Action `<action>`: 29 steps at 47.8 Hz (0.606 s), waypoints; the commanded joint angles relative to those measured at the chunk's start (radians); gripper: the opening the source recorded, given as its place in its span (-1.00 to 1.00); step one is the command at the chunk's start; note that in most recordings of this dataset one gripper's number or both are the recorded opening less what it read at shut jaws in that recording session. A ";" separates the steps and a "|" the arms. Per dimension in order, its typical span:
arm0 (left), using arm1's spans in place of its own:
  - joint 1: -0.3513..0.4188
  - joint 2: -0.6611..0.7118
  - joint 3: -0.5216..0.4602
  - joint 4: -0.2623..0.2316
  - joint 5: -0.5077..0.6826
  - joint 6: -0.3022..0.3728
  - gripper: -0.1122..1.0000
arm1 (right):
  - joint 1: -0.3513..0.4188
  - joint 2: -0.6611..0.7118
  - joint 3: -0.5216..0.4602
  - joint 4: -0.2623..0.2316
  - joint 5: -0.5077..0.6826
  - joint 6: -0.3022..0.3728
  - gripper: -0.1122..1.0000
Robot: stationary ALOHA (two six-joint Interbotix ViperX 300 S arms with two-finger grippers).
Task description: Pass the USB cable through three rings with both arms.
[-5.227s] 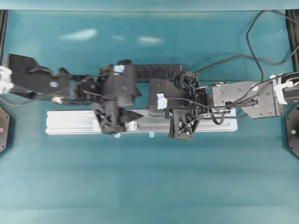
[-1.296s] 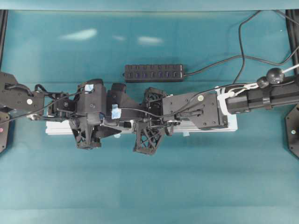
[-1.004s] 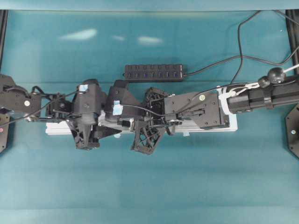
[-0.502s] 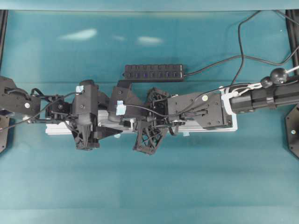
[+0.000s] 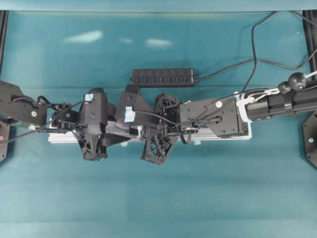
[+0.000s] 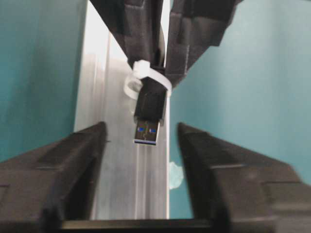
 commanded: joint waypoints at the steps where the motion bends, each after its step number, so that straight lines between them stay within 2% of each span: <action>1: -0.002 0.005 -0.031 0.003 -0.009 -0.002 0.15 | 0.003 -0.026 -0.008 0.003 -0.009 0.012 -0.94; 10: -0.002 0.025 -0.061 0.002 -0.002 0.002 -0.06 | 0.003 -0.026 -0.006 0.003 -0.009 0.012 -0.94; 20: -0.003 0.023 -0.049 0.002 0.002 0.002 -0.30 | 0.003 -0.026 -0.006 0.003 -0.009 0.012 -0.94; 29: -0.008 0.021 -0.041 0.002 0.002 0.003 -0.31 | 0.003 -0.026 -0.008 0.003 -0.009 0.012 -0.94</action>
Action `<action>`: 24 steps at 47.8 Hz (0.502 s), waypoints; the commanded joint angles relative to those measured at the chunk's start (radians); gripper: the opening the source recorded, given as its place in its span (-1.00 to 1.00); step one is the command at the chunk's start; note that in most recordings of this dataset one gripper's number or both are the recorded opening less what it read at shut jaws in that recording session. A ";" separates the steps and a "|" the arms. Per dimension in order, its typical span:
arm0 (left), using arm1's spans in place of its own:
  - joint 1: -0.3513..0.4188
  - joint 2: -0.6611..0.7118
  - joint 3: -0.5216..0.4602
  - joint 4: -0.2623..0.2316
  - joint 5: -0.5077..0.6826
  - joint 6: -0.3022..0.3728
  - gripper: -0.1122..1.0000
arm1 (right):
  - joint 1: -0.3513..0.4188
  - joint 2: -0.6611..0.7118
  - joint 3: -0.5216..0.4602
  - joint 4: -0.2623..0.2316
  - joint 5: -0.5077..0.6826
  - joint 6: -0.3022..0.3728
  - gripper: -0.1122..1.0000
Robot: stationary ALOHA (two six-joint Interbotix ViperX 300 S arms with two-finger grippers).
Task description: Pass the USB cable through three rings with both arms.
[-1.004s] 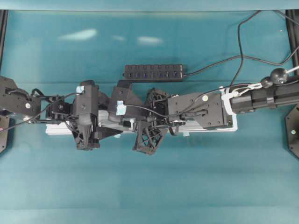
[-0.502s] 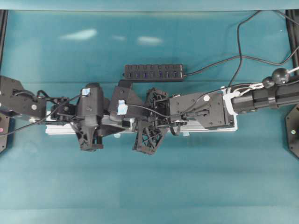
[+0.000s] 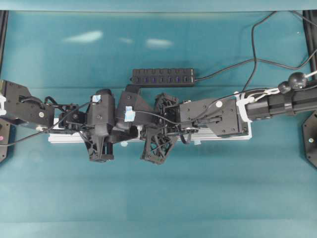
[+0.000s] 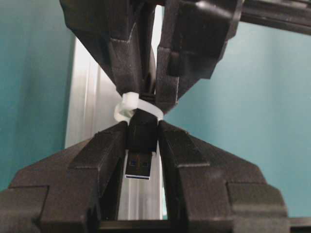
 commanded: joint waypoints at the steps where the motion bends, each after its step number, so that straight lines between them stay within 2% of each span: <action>1: -0.002 -0.009 -0.006 0.002 -0.003 0.002 -0.31 | 0.003 -0.025 -0.006 0.003 -0.008 0.011 -0.94; 16: -0.002 -0.012 -0.005 0.002 -0.003 0.002 -0.31 | 0.003 -0.026 -0.006 0.003 -0.009 0.012 -0.93; 21: -0.002 -0.012 -0.002 0.002 -0.003 0.002 -0.31 | 0.003 -0.029 -0.008 0.003 -0.009 0.014 -0.85; 24: -0.002 -0.018 0.000 0.002 -0.003 0.002 -0.35 | 0.003 -0.032 -0.006 0.003 -0.009 0.015 -0.74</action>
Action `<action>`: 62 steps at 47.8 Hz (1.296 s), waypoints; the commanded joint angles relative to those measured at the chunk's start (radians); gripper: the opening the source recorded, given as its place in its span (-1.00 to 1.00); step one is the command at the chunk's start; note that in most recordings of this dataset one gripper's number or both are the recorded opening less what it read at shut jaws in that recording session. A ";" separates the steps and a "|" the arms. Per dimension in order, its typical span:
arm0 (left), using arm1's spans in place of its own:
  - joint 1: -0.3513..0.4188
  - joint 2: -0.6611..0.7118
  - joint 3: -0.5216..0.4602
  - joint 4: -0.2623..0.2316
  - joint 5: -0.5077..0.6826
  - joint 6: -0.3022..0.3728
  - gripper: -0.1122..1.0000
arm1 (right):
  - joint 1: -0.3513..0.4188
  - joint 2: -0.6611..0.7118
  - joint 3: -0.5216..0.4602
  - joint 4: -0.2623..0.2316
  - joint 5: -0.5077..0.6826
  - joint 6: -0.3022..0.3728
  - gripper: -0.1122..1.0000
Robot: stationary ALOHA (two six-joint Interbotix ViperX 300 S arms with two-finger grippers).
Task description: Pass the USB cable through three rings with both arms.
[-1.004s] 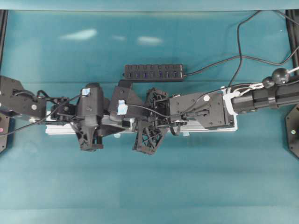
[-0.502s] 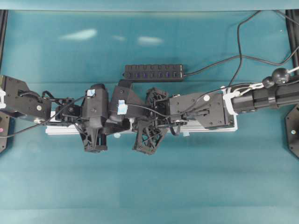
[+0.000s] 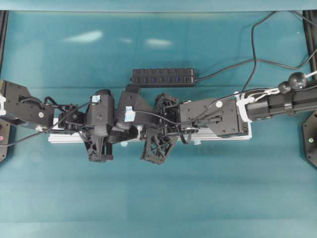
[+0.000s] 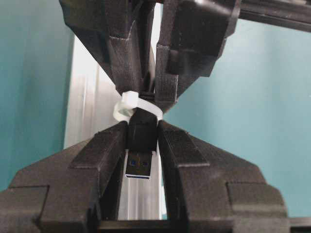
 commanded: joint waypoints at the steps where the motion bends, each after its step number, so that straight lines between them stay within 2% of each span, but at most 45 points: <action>1: 0.000 -0.018 -0.006 0.002 -0.005 0.000 -0.37 | 0.003 -0.031 -0.006 0.003 -0.008 0.015 -0.69; 6: 0.000 -0.023 -0.002 0.002 -0.003 0.000 -0.37 | 0.003 -0.035 -0.003 0.003 -0.009 0.014 -0.31; 13: 0.000 -0.038 0.014 0.002 -0.005 -0.002 -0.37 | 0.005 -0.049 0.018 0.003 -0.009 0.005 0.49; 15: 0.000 -0.043 0.017 0.002 -0.005 -0.002 -0.37 | 0.003 -0.055 0.026 0.003 -0.009 0.005 0.62; 23: 0.000 -0.077 0.035 0.002 -0.003 -0.003 -0.37 | 0.003 -0.092 0.057 -0.002 -0.005 0.006 0.51; 33: 0.000 -0.132 0.058 0.002 0.044 -0.005 -0.37 | -0.002 -0.152 0.074 -0.020 -0.003 0.005 0.51; 45: -0.006 -0.206 0.069 0.002 0.120 -0.003 -0.37 | -0.002 -0.170 0.040 -0.066 -0.026 -0.012 0.49; 62: -0.006 -0.285 0.081 0.002 0.163 0.000 -0.37 | -0.011 -0.137 0.000 -0.087 -0.103 -0.040 0.41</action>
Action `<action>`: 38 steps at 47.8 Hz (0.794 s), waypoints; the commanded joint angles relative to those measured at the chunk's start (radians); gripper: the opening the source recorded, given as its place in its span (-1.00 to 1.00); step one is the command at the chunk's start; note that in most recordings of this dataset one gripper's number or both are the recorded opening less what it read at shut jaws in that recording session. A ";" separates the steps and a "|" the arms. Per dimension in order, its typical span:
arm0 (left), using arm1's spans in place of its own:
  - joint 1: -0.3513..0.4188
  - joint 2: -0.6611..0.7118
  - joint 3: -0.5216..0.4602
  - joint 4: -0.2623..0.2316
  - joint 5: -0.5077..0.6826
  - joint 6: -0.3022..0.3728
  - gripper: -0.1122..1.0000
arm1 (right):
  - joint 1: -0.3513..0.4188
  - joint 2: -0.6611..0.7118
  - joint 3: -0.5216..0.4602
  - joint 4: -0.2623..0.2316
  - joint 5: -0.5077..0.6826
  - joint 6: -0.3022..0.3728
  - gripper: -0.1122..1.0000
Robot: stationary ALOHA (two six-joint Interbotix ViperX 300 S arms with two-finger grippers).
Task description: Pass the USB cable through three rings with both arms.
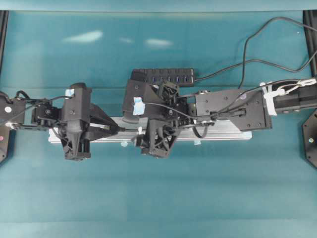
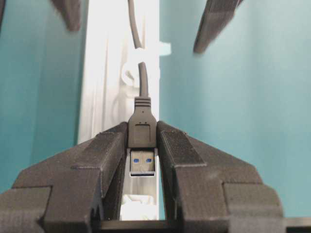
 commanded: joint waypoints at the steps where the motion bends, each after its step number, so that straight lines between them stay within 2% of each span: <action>1: -0.003 -0.023 -0.006 0.002 -0.003 0.003 -0.37 | -0.003 0.002 -0.023 -0.005 -0.015 -0.011 0.41; 12: -0.003 -0.020 -0.009 0.002 -0.003 0.005 -0.37 | 0.002 0.046 -0.051 -0.003 -0.025 -0.011 0.40; 19: -0.002 -0.020 -0.011 0.002 -0.003 0.005 -0.37 | 0.005 0.086 -0.078 -0.003 -0.044 -0.009 0.32; 30: -0.003 -0.018 -0.011 0.002 -0.003 0.005 -0.37 | 0.006 0.106 -0.097 -0.005 -0.052 -0.009 -0.06; 38: -0.002 -0.018 -0.012 0.002 -0.003 0.005 -0.37 | 0.008 0.117 -0.095 -0.005 -0.049 -0.012 -0.44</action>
